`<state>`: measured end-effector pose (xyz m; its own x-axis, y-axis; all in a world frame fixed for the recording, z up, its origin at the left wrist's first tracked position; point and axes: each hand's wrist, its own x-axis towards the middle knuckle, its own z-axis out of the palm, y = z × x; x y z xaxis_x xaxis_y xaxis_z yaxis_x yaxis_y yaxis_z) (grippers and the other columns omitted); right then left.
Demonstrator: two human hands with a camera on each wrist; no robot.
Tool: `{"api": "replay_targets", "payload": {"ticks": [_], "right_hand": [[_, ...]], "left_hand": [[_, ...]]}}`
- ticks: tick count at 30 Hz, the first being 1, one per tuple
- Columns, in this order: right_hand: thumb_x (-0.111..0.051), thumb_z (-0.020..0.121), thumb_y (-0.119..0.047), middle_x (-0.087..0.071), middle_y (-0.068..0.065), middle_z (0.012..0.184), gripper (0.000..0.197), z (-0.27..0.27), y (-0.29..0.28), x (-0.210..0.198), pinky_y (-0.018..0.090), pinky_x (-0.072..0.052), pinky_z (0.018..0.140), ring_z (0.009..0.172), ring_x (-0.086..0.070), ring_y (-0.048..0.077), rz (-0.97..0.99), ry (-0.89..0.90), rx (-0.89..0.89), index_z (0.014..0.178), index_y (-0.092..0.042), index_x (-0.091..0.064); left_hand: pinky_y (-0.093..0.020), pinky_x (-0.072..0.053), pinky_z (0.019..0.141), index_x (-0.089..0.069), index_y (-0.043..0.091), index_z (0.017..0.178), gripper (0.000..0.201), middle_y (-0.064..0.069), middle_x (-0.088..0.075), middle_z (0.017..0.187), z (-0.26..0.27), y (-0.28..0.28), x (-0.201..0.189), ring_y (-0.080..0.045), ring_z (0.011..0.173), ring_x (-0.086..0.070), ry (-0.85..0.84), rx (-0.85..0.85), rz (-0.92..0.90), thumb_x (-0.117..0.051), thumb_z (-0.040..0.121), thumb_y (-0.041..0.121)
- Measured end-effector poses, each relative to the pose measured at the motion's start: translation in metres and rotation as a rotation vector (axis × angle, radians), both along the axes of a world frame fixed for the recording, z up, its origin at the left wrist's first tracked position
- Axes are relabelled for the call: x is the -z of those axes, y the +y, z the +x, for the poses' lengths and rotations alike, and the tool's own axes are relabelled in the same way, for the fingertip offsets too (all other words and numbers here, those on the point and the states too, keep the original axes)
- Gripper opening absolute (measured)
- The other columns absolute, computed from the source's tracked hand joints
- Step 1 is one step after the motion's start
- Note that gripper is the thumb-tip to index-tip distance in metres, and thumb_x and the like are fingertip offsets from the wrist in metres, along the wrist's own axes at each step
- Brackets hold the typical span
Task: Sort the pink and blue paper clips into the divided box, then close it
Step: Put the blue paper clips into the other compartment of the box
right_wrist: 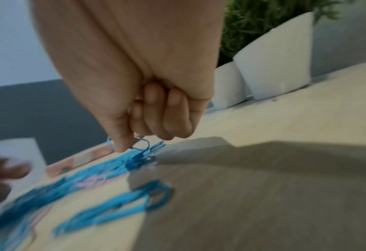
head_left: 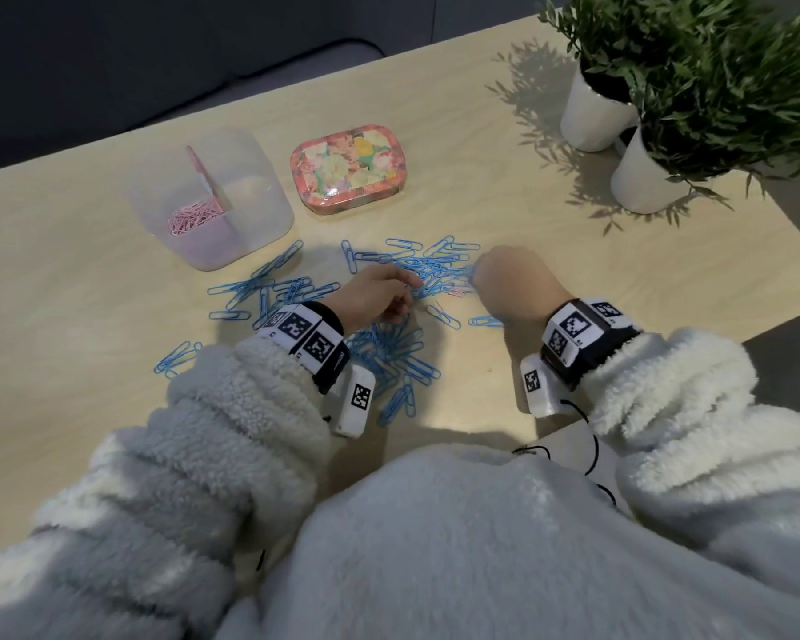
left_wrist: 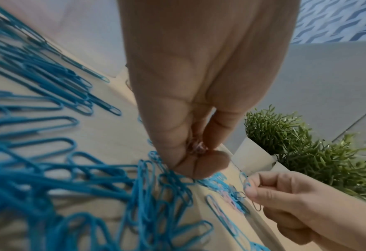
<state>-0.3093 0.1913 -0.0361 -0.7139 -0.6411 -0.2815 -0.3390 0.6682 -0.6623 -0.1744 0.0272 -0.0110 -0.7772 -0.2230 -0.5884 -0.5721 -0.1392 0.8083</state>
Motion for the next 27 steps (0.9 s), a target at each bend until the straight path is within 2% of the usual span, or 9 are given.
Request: {"api": "replay_targets", "payload": {"ticks": [3,6,8,11,17,20,22,24,27], "right_hand": [[-0.065,0.077,-0.012,-0.065,0.007,0.071,0.007,-0.011,0.007,-0.004,0.032,-0.046,0.072,0.072,-0.056,0.024,-0.039,0.029,0.149,0.077,-0.018,-0.063],[-0.063,0.075,-0.016,-0.056,-0.013,0.062,0.015,-0.001,0.011,-0.011,0.030,-0.042,0.068,0.070,-0.052,0.021,0.008,0.133,0.118,0.086,-0.024,-0.067],[-0.062,0.076,-0.020,-0.065,-0.007,0.070,0.008,0.016,0.007,-0.016,0.031,-0.045,0.069,0.075,-0.059,0.024,0.031,0.146,0.006,0.079,-0.027,-0.065],[-0.067,0.076,-0.031,-0.071,0.003,0.087,0.010,0.034,0.000,-0.015,0.030,-0.043,0.073,0.089,-0.063,0.027,0.149,0.198,-0.052,0.081,-0.023,-0.066],[-0.053,0.088,-0.027,-0.068,0.012,0.097,0.014,0.039,-0.005,-0.007,0.036,-0.042,0.073,0.095,-0.061,0.035,0.241,0.281,-0.128,0.094,-0.016,-0.059],[-0.049,0.087,-0.019,-0.067,0.017,0.090,0.013,0.038,-0.004,-0.011,0.037,-0.043,0.070,0.087,-0.061,0.037,0.227,0.226,-0.184,0.089,-0.009,-0.057],[-0.058,0.081,-0.014,-0.065,0.012,0.072,0.011,0.031,0.000,-0.013,0.033,-0.045,0.064,0.070,-0.061,0.029,0.083,0.040,-0.062,0.071,-0.012,-0.055],[-0.070,0.073,-0.010,-0.056,0.004,0.056,0.024,0.023,0.007,-0.017,0.024,-0.041,0.052,0.051,-0.051,0.014,-0.054,-0.149,0.129,0.058,-0.016,-0.053],[-0.069,0.075,0.001,-0.051,-0.005,0.038,0.024,0.015,0.016,-0.022,0.012,-0.032,0.037,0.032,-0.039,0.003,-0.195,-0.363,0.288,0.059,-0.012,-0.056]], "left_hand": [[-0.014,-0.034,0.040,-0.049,0.012,0.073,0.019,-0.003,-0.040,0.062,-0.007,0.008,-0.001,-0.013,0.050,-0.040,-0.019,0.030,-0.030,-0.041,0.088,0.003],[-0.021,-0.033,0.051,-0.055,0.015,0.076,0.009,0.006,-0.042,0.059,-0.010,0.016,0.003,-0.008,0.052,-0.040,0.071,0.269,-0.420,-0.055,0.085,0.016],[-0.024,-0.031,0.056,-0.059,0.019,0.082,0.000,0.010,-0.042,0.059,-0.009,0.020,0.005,-0.005,0.054,-0.040,0.095,0.380,-0.625,-0.059,0.082,0.019],[-0.024,-0.032,0.066,-0.061,0.015,0.096,0.012,0.006,-0.049,0.072,-0.009,0.024,0.008,-0.013,0.066,-0.047,0.091,0.495,-0.803,-0.058,0.085,0.019],[-0.033,-0.042,0.082,-0.061,0.009,0.095,0.013,-0.010,-0.061,0.102,-0.006,0.021,0.009,-0.025,0.097,-0.056,0.109,0.631,-0.898,-0.058,0.086,0.018],[-0.027,-0.037,0.071,-0.061,0.009,0.090,0.009,-0.003,-0.057,0.086,-0.002,0.017,0.007,-0.023,0.085,-0.055,0.160,0.577,-0.836,-0.058,0.086,0.017],[-0.027,-0.032,0.065,-0.063,0.011,0.088,0.007,0.005,-0.049,0.073,0.000,0.013,0.004,-0.017,0.071,-0.049,0.194,0.503,-0.852,-0.057,0.086,0.015],[-0.026,-0.025,0.059,-0.063,0.012,0.086,0.007,0.009,-0.039,0.062,0.002,0.006,0.001,-0.009,0.059,-0.039,0.214,0.433,-0.856,-0.058,0.085,0.016],[-0.026,-0.025,0.052,-0.064,0.010,0.084,0.007,0.007,-0.034,0.055,0.004,-0.007,0.001,-0.006,0.051,-0.033,0.218,0.345,-0.801,-0.060,0.084,0.015]]}}
